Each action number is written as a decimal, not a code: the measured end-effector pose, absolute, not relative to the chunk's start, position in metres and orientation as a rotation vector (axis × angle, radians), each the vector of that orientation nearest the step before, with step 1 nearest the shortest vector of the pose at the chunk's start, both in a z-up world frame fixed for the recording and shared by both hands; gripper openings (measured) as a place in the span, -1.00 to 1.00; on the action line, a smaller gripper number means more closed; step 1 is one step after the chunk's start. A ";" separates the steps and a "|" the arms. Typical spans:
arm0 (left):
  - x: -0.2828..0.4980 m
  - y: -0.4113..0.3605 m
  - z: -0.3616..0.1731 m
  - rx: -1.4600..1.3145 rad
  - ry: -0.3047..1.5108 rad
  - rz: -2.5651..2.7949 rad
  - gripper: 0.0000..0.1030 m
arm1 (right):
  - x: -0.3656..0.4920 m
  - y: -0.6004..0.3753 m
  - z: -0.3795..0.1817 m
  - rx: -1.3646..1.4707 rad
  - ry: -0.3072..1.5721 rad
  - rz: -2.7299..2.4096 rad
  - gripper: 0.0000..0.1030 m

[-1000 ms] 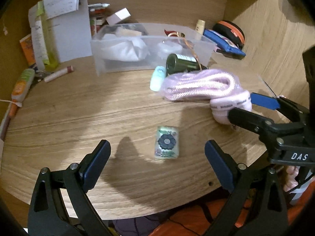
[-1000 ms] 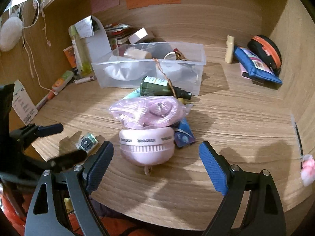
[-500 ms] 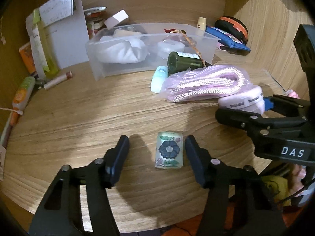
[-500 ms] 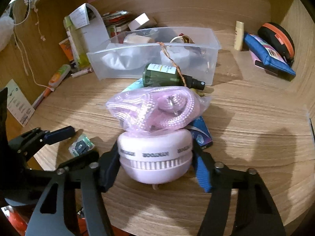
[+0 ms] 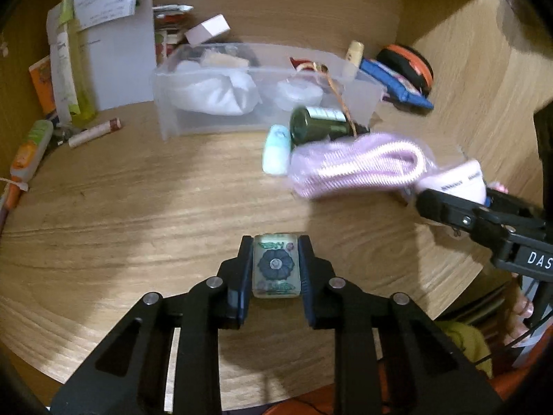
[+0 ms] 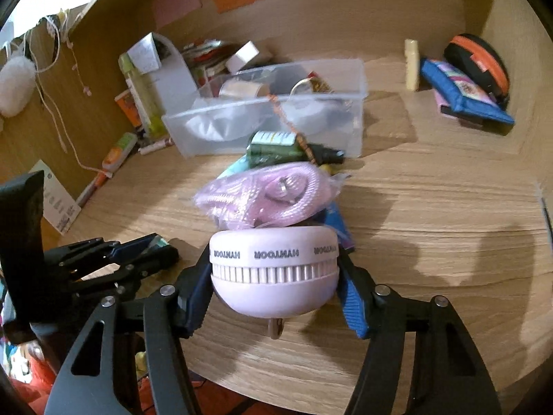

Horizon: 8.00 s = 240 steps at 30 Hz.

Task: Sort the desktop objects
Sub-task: 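Carry the packet and pink fan into the clear box and open both tools, then withdraw both tools from the box toward the pink rope bundle, then grasp the bagged pink rope with the right tool while the left tool grasps the mint-green tube, then carry the pink rope bag and mint tube into the clear box and open both tools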

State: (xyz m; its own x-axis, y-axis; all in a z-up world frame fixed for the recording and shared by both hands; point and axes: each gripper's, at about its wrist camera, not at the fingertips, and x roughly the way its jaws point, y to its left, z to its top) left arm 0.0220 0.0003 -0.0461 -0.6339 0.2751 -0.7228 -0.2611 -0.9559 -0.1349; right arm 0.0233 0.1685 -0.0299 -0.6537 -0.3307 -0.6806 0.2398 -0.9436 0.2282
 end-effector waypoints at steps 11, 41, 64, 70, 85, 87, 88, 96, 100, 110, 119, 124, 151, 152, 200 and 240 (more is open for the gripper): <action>0.000 -0.009 -0.002 -1.038 -0.036 2.698 -0.54 | 0.014 0.202 0.000 0.994 -0.258 -2.668 0.17; -0.143 0.006 0.039 -0.987 -0.053 2.624 -0.54 | -0.139 0.177 0.036 0.956 -0.125 -2.747 0.16; -0.173 0.014 -0.007 -1.167 -0.036 2.504 -0.41 | -0.153 0.146 -0.010 1.080 0.116 -2.717 0.17; -0.172 0.014 -0.006 -1.165 -0.017 2.508 -0.22 | -0.155 0.146 -0.012 1.077 0.116 -2.718 0.19; -0.131 0.012 0.031 -0.988 0.094 2.599 0.38 | -0.116 0.159 0.022 0.956 0.124 -2.751 0.65; -0.119 0.014 0.036 -0.961 0.125 2.608 0.44 | -0.106 0.164 0.027 0.943 0.137 -2.760 0.66; -0.114 0.014 0.037 -0.956 0.137 2.609 0.44 | -0.101 0.167 0.028 0.942 0.138 -2.761 0.66; -0.089 -0.004 0.024 -1.044 0.112 2.598 0.45 | -0.066 0.169 0.018 1.007 0.240 -2.636 0.67; -0.075 -0.019 0.012 -1.111 0.099 2.605 0.45 | -0.049 0.155 0.004 1.038 0.351 -2.541 0.67; -0.040 -0.064 -0.017 -1.244 0.015 2.627 0.46 | -0.035 0.114 -0.027 1.116 0.560 -2.245 0.70; -0.036 -0.076 -0.027 -1.275 -0.029 2.612 0.46 | -0.058 0.088 -0.060 1.280 0.664 -2.109 0.85; -0.044 -0.063 -0.029 -1.274 0.000 2.571 0.46 | -0.058 0.092 -0.057 1.241 0.643 -2.135 0.43; -0.115 0.031 -0.048 -1.370 0.263 2.328 0.09 | -0.052 0.202 0.037 0.927 0.010 -2.548 0.22; -0.115 0.034 -0.048 -1.359 0.274 2.332 0.05 | -0.053 0.204 0.038 0.925 -0.002 -2.550 0.22; -0.157 -0.023 0.070 -0.950 -0.056 2.683 -0.52 | -0.161 0.149 0.059 0.912 -0.225 -2.538 0.22; -0.182 -0.034 0.034 -1.041 -0.072 2.630 0.07 | -0.183 0.110 0.012 1.092 0.110 -2.714 0.50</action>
